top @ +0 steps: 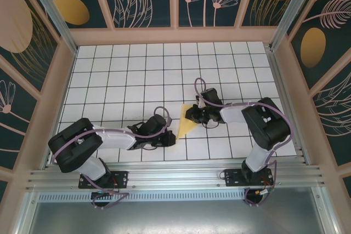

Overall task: Fold a paper plane with a square sheet of paper (pick it up from the middle)
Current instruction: Fourth fold the wing at the center of the table, then turn over the paper at the center of the table.

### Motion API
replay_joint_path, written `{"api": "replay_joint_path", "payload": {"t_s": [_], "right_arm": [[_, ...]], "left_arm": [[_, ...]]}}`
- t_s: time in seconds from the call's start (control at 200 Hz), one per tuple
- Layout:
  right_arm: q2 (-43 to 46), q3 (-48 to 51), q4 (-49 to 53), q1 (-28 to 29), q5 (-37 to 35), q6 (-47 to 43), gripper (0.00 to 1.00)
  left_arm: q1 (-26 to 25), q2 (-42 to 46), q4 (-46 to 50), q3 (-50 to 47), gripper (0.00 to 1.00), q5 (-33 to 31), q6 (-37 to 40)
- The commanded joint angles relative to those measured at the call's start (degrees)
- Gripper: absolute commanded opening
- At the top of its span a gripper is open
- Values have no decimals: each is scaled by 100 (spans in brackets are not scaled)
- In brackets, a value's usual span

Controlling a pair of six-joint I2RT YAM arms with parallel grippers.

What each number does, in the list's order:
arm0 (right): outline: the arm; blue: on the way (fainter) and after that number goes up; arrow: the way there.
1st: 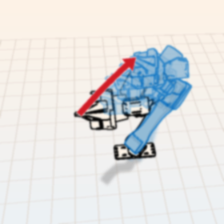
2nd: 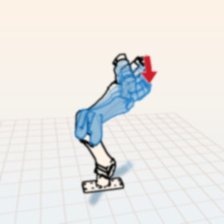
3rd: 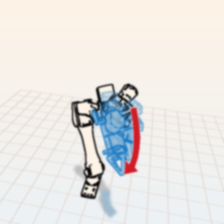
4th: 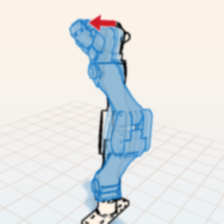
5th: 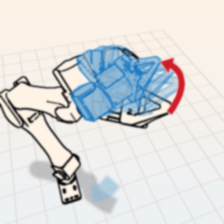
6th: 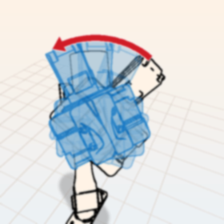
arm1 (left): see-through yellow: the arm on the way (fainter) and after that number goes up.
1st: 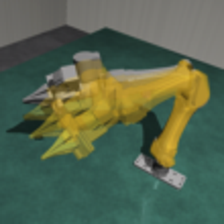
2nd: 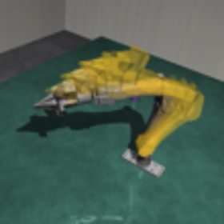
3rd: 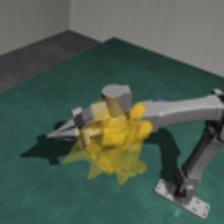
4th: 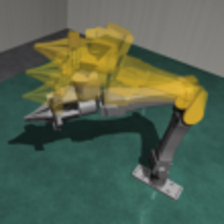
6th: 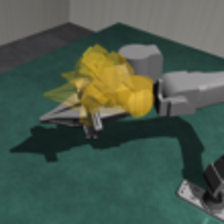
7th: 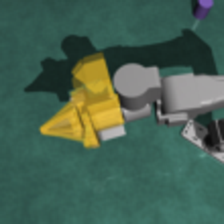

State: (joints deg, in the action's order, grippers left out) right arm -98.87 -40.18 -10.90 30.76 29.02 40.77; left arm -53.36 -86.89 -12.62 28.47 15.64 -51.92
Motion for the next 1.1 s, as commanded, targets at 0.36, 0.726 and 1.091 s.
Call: {"api": "replay_joint_path", "payload": {"t_s": [0.36,0.726,1.091], "right_arm": [[634,-609,1176,-18,-377,-582,22],[2050,612,1137,-138,-1108,24,36],[2105,988,1013,-176,-1124,245,40]], "left_arm": [[-1,448,1148,1492,16,-1229,507],[143,-416,769,1957,17,-809,524],[153,-1364,694,2320,9,-603,557]]}}
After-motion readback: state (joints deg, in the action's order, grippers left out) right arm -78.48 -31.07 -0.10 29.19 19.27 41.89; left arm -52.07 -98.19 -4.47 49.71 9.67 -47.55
